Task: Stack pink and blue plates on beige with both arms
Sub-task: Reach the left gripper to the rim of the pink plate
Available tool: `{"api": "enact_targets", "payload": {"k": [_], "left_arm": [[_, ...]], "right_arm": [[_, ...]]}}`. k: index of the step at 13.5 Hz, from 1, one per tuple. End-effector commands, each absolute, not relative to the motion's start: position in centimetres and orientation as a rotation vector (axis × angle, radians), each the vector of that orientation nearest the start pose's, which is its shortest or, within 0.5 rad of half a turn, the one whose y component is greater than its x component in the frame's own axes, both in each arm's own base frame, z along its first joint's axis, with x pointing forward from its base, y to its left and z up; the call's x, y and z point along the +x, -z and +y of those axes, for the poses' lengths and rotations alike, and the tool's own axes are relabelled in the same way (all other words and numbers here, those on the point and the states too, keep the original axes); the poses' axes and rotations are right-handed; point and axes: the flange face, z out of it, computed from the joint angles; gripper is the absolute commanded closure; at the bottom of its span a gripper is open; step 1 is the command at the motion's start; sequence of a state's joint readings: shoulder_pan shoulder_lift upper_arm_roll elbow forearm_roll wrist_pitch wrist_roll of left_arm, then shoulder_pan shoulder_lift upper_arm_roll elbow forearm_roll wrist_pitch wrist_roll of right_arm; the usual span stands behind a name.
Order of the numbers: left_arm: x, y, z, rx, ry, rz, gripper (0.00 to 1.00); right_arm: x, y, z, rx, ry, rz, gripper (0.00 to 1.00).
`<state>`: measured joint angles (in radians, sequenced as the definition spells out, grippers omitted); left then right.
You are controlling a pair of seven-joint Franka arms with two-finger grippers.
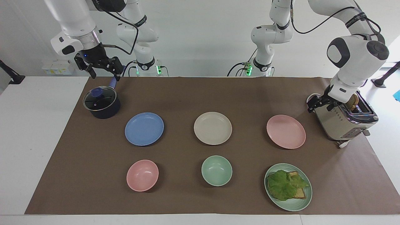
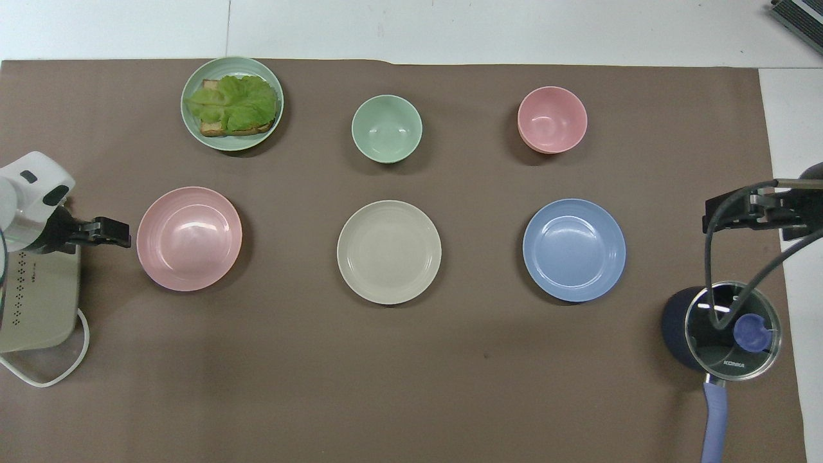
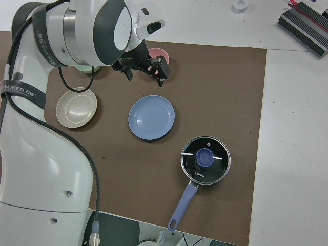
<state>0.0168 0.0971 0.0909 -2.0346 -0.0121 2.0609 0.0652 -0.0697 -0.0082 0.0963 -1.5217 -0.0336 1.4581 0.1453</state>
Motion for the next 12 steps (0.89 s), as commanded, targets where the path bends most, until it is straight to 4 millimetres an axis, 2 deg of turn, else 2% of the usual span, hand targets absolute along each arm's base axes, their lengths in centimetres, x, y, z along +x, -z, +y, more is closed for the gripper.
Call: {"api": "enact_targets", "payload": {"k": [1,2,4,6,8,12], "left_arm": [[55.9,-35.0,5.6,-3.138,-0.096,-0.076,0.00],[56.2,-33.8,5.6,-3.135,-0.086,-0.081,0.00],[56.2,-33.0,6.0,-3.132,-0.098,-0.149,0.00],[55.6,-32.7,5.7,-3.118,-0.124,-0.366,0.00],[54.7,-32.2,5.3,-3.100,-0.153,-0.488,0.00],[54.0,-32.0,5.6,-3.088,-0.185,-0.549,0.75]], "right_arm": [[53.4,-64.3,0.6,-3.186,-0.066,0.154,0.00],[53.4,-64.3,0.6,-3.186,-0.064,0.154,0.00],[53.4,-64.3,0.7,-3.186,-0.064,0.152,0.00],[53.4,-64.3,0.6,-3.186,-0.066,0.154,0.00],[53.4,-64.3,0.6,-3.186,-0.066,0.154,0.00],[53.4,-64.3,0.7,-3.186,-0.066,0.152,0.00]]}}
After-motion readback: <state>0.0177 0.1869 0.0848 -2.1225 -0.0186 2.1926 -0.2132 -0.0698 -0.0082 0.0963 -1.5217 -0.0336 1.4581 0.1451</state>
